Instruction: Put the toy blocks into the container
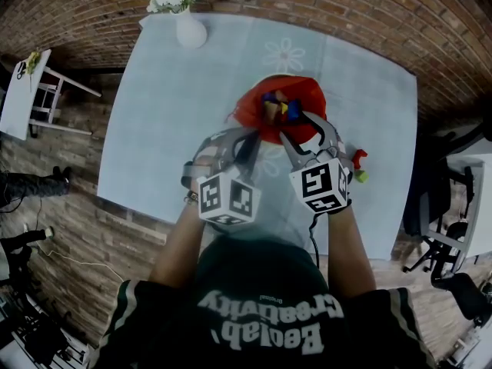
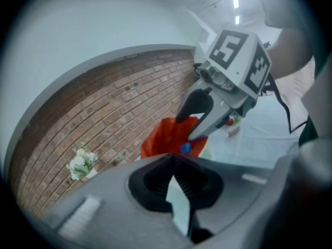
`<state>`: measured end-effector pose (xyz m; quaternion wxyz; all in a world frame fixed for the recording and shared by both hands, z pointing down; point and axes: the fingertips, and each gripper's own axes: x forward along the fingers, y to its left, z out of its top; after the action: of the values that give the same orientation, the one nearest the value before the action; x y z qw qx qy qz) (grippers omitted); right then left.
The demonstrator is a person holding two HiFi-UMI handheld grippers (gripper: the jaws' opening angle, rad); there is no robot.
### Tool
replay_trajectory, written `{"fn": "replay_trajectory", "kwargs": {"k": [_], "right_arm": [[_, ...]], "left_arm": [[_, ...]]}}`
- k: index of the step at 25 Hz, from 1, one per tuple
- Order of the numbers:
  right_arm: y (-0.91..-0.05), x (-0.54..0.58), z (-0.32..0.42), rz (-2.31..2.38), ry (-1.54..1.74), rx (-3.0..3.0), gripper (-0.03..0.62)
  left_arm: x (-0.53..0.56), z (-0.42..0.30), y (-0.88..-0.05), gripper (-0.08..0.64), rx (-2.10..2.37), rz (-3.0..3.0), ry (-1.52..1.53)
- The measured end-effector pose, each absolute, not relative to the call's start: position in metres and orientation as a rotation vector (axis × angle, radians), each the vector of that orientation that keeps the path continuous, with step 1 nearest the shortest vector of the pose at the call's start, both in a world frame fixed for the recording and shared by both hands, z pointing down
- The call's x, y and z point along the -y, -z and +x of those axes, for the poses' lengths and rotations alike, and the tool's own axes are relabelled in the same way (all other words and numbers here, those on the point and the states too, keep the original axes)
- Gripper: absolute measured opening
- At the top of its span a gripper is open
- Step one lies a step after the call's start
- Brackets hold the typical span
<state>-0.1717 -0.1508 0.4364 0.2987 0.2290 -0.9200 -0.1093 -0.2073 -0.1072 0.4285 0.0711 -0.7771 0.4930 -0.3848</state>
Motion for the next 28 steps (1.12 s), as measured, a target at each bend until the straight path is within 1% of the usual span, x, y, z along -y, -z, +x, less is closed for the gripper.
{"fn": "replay_trajectory", "kwargs": {"k": [6,7,9,18,28], "right_arm": [[-0.440,0.147,-0.166,0.628,0.298,2.427,0.217],[-0.438,0.147,-0.164,0.645,0.320,2.420,0.188],[-0.433,0.146,-0.160,0.677,0.379,2.403,0.008],[-0.419,0.131,-0.142,0.716,0.380,2.435,0.006],[-0.399,0.113,-0.080,0.815,0.345,2.446,0.006]], "left_arm": [[0.104,-0.206,-0.431,0.005,-1.472,-2.338,1.159],[0.104,-0.206,-0.431,0.005,-1.470,-2.337,1.158],[0.104,-0.205,-0.430,0.005,-1.465,-2.336,1.158],[0.098,-0.187,-0.422,0.005,-1.423,-2.329,1.145],[0.090,-0.133,-0.410,0.005,-1.332,-2.352,1.101]]}}
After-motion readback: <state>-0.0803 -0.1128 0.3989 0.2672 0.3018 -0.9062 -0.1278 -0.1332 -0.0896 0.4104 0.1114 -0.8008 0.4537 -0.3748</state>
